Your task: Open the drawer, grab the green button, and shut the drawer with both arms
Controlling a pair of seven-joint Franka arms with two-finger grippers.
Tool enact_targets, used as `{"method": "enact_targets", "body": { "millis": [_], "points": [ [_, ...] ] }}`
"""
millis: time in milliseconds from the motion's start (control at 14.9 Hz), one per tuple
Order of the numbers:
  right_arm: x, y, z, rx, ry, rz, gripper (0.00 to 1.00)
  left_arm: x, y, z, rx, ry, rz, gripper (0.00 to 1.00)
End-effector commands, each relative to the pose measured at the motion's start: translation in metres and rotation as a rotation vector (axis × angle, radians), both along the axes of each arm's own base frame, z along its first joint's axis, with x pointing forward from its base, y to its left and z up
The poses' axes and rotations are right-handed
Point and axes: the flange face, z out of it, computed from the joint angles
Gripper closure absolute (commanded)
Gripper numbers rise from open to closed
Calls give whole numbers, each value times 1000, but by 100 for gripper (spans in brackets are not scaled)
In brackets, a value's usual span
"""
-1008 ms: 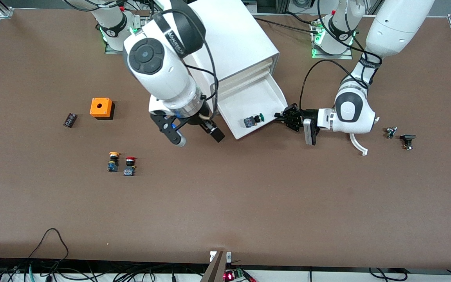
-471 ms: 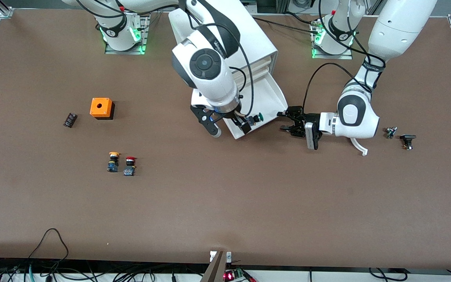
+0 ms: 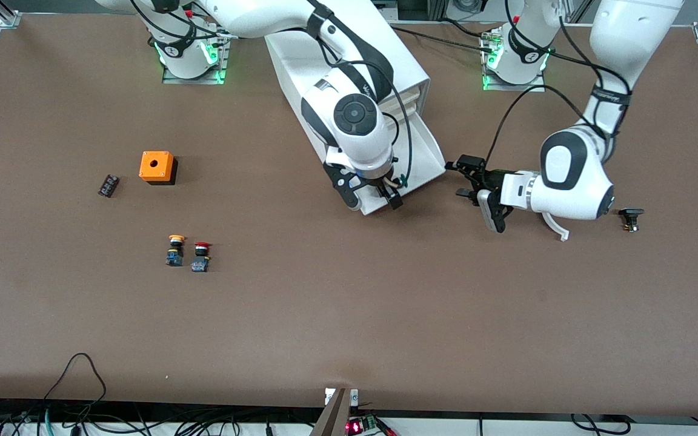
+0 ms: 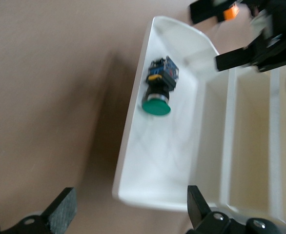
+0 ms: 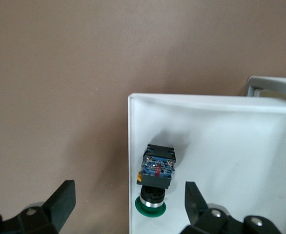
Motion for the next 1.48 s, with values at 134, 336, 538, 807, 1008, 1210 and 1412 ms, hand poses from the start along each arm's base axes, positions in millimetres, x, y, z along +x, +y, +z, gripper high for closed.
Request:
{"method": "enact_targets", "body": {
  "millis": [134,336,538,807,1008,1210,1412],
  "points": [
    [-18,12,-31,-46,1,-7,1,36,0,92,354,165,18,0],
    [-31,17,-47,-58,-13,12,1,42,-6,125,498,211,75,0],
    [-32,16,-51,-60,-12,14,10,44,-12,146,611,225,145,0],
    [-32,16,-50,-67,-20,33,66,51,-14,164,668,254,261,0],
    [-32,15,-50,-80,-31,46,100,55,-10,179,725,245,309,0],
    [-29,13,-36,-75,-38,70,100,66,-5,209,832,123,325,0],
    [-8,-2,1,-82,-46,146,100,87,6,205,853,83,343,0]
  ]
}}
